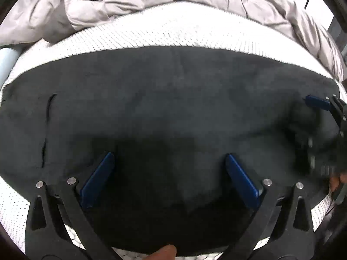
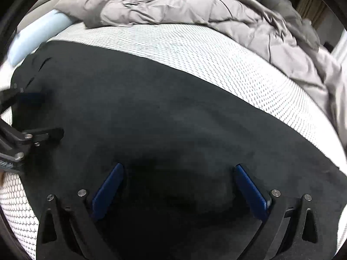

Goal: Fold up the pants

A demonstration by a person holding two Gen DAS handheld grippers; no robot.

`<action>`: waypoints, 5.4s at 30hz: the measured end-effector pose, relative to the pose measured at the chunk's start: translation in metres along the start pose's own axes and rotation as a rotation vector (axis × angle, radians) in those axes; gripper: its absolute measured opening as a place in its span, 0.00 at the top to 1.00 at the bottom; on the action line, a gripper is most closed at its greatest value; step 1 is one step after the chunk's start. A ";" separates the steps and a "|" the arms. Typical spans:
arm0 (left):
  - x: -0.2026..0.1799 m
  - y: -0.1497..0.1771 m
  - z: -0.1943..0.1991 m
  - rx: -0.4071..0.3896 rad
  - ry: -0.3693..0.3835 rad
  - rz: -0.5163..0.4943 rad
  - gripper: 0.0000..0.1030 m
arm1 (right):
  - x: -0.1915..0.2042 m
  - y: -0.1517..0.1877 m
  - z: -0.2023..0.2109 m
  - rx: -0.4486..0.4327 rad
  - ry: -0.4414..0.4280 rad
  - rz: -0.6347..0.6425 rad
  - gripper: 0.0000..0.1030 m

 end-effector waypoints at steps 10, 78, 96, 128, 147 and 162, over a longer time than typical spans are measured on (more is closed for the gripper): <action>-0.033 -0.028 0.019 -0.002 0.135 0.016 0.01 | -0.021 -0.015 0.011 -0.029 -0.004 -0.059 0.01; 0.217 -0.037 -0.065 -0.028 -0.221 0.513 0.68 | -0.007 0.031 0.030 -0.035 0.017 -0.081 0.01; 0.069 0.036 0.001 -0.083 -0.060 0.154 0.31 | 0.060 0.014 0.031 -0.062 -0.073 0.117 0.00; -0.068 0.042 0.030 -0.135 0.038 -0.094 0.20 | -0.112 0.165 0.123 0.026 0.147 0.002 0.00; -0.177 0.031 0.068 -0.137 0.228 -0.188 0.20 | -0.267 0.257 0.192 -0.474 -0.352 -0.933 0.34; -0.190 0.048 0.059 -0.152 0.171 -0.261 0.16 | -0.263 0.237 0.208 -0.442 0.003 -0.792 0.43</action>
Point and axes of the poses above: each gripper's, at about its wrist camera, not at the fingertips, and z roughly against the way its jaws point, x to its left, y to its underside, the point moved 8 cm from there along -z, roughly the way its jaws point, and after that the axes turned 15 degrees about -y, right-handed, at the moved point
